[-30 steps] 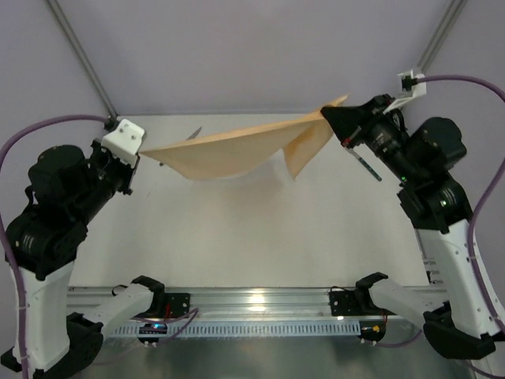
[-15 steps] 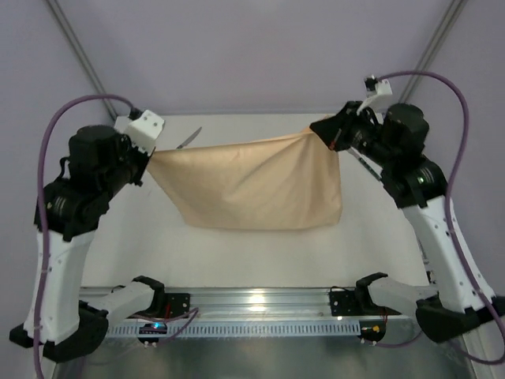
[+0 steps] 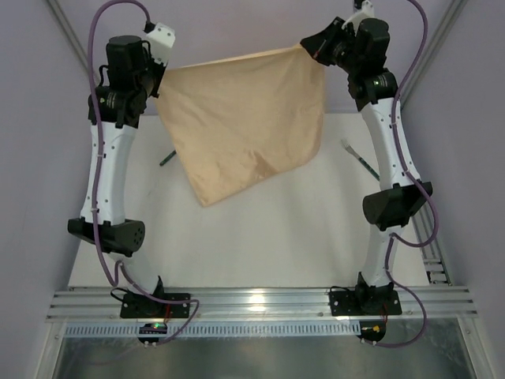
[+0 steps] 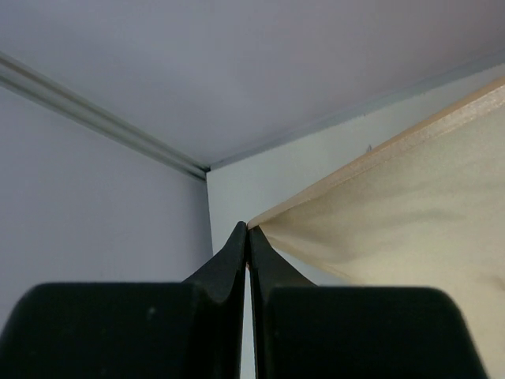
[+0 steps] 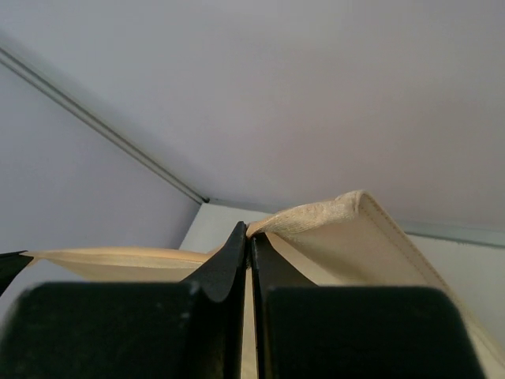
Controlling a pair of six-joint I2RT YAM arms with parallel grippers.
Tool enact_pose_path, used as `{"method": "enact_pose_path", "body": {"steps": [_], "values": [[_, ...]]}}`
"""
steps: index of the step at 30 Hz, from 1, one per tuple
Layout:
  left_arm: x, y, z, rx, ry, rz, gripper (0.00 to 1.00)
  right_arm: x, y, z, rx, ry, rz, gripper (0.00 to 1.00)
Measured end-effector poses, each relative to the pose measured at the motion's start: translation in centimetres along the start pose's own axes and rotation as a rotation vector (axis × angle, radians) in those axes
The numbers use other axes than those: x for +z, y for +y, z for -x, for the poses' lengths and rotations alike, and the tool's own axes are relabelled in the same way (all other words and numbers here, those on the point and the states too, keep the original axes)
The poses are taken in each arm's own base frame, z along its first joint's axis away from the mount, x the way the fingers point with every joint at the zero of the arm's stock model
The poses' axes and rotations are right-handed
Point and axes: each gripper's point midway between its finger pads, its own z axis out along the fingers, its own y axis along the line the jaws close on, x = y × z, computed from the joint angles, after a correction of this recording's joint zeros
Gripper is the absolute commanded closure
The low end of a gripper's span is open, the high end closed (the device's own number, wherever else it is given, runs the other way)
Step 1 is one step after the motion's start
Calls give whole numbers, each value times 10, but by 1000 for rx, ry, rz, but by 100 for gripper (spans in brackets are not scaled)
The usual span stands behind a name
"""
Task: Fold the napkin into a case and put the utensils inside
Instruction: Flatten out the crumpled napkin at the center of the board.
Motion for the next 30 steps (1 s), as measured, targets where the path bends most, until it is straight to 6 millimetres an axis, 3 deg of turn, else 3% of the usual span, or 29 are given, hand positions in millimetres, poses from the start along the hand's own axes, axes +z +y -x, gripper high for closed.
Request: {"method": "enact_pose_path", "body": {"steps": [5,7,10,14,17,22,30], "values": [[-14,10,28,-22,-115,19,100,-20,16,24,-27,-62,34,96],[-19,6,25,-21,-130,6,100,-33,18,20,-35,-57,31,96],[-26,-11,1,-9,-116,-46,100,-59,10,-6,-40,-17,4,96],[-28,-49,-52,25,-53,-154,100,-104,-24,-79,-15,91,-79,96],[-30,-92,-109,64,20,-295,100,-139,-59,-143,13,180,-171,96],[-59,-161,-200,116,141,-555,100,-209,-103,-239,49,324,-309,96],[-124,-210,-276,147,205,-786,100,-280,-123,-317,102,429,-377,96]]}}
